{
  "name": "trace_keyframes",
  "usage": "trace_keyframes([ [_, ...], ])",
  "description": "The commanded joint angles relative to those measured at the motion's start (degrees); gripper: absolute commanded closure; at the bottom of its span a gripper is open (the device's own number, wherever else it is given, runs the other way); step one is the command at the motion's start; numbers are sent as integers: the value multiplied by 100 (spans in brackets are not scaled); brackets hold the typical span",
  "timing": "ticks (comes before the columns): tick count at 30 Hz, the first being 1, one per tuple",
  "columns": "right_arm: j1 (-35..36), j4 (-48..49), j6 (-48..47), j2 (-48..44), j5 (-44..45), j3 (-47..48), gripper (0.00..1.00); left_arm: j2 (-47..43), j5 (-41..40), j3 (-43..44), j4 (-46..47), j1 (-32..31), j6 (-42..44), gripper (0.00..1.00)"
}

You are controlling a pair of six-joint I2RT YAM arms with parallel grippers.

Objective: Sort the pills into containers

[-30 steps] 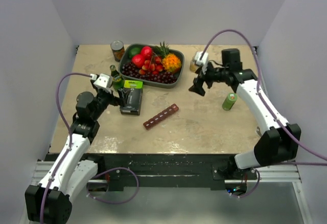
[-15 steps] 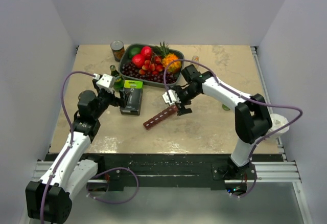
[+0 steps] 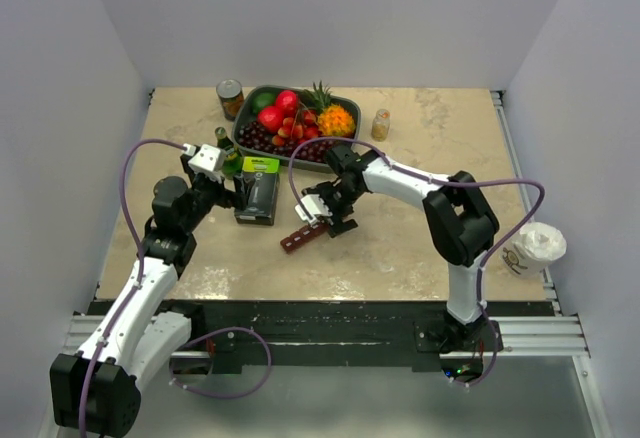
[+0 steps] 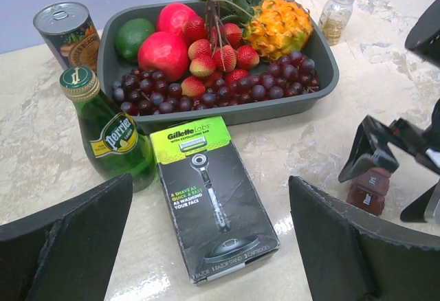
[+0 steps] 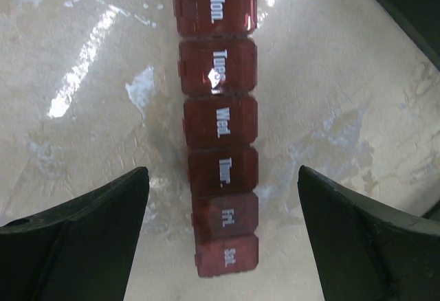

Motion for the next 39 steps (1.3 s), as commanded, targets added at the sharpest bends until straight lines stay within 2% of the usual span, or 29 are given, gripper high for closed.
trace_keyframes([
  [1,85,286,312,67,39,117,11,-53,-42,257,148,-31,139,1],
  [9,173,383,523,155,162,72,28,-62,63,257,139,-31,130,2],
  [15,181,409,602,260,329,55,36,-71,221,248,157,-31,139,2],
  [18,181,409,664,278,338,46,47,-79,265,239,157,-31,306,3],
  [19,190,418,768,269,329,46,57,-79,274,239,166,-31,314,4],
  [23,181,471,892,147,329,-85,71,-97,414,222,157,-31,472,10],
  [26,129,410,1077,-46,294,-173,76,-167,967,55,376,-31,683,14],
  [27,94,401,1120,-125,233,-208,77,-228,1552,-24,464,-31,779,15],
  [29,-72,374,1235,-424,49,-392,77,-307,2204,-383,928,-39,972,18],
  [30,-126,374,1270,-538,13,-463,77,-360,2860,-524,1139,-57,991,19],
  [31,-178,383,1288,-774,-13,-551,78,-378,3102,-778,1533,-83,1061,22],
  [34,-284,470,1323,-1144,-14,-981,79,-361,3437,-1043,1844,-372,1236,21],
  [39,-284,866,1455,-1866,-58,-1729,79,60,3657,-1009,1801,-908,1185,19],
])
